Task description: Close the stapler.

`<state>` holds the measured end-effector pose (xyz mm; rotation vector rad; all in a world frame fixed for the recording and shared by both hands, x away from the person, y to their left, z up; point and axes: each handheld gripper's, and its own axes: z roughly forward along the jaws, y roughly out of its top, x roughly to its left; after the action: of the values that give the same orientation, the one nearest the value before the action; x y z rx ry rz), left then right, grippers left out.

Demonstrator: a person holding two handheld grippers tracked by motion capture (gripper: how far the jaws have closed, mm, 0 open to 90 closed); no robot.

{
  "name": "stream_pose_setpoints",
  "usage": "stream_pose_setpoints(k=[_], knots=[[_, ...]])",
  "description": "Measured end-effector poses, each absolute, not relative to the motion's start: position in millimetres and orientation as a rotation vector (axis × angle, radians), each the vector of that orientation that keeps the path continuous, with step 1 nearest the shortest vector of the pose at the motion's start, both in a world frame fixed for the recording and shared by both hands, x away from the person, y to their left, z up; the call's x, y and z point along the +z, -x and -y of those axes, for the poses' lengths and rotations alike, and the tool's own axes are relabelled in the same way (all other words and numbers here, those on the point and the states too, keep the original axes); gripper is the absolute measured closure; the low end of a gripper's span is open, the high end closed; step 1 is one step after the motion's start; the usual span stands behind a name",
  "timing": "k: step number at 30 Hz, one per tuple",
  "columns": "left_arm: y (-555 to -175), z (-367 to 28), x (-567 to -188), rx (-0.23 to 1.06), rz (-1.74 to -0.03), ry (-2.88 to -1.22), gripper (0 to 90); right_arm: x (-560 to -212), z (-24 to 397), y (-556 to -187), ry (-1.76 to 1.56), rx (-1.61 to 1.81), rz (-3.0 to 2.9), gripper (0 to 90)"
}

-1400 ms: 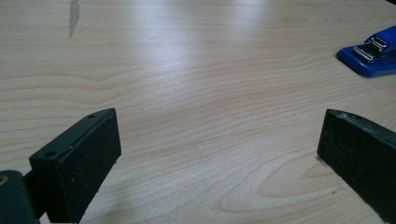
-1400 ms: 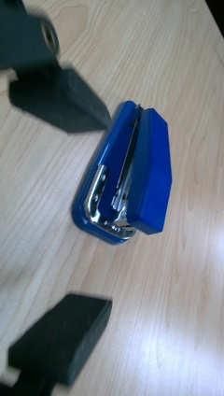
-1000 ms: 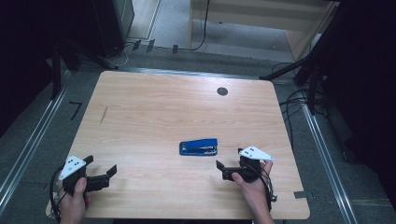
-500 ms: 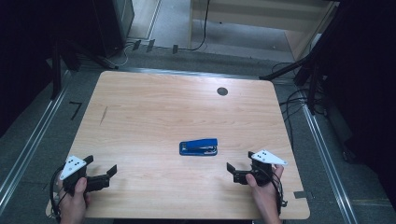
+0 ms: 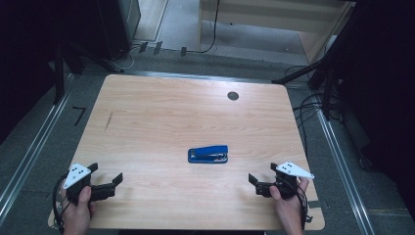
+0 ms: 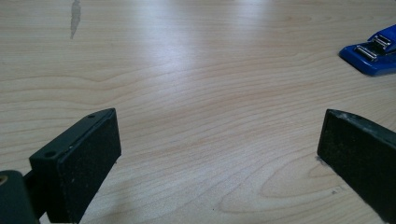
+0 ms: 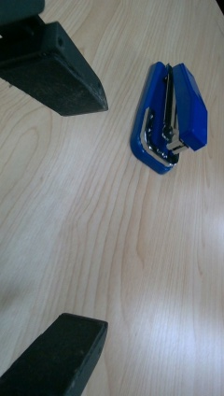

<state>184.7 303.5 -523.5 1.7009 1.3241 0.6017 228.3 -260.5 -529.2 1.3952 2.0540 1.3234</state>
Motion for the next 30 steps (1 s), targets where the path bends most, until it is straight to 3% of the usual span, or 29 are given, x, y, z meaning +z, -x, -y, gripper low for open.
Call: stream_pose_setpoints(k=[30], knots=[[-185,-304,-524,0.603,-1.34,-1.696,0.0,-545,329,-200,-1.484,1.299,-1.996,0.0]])
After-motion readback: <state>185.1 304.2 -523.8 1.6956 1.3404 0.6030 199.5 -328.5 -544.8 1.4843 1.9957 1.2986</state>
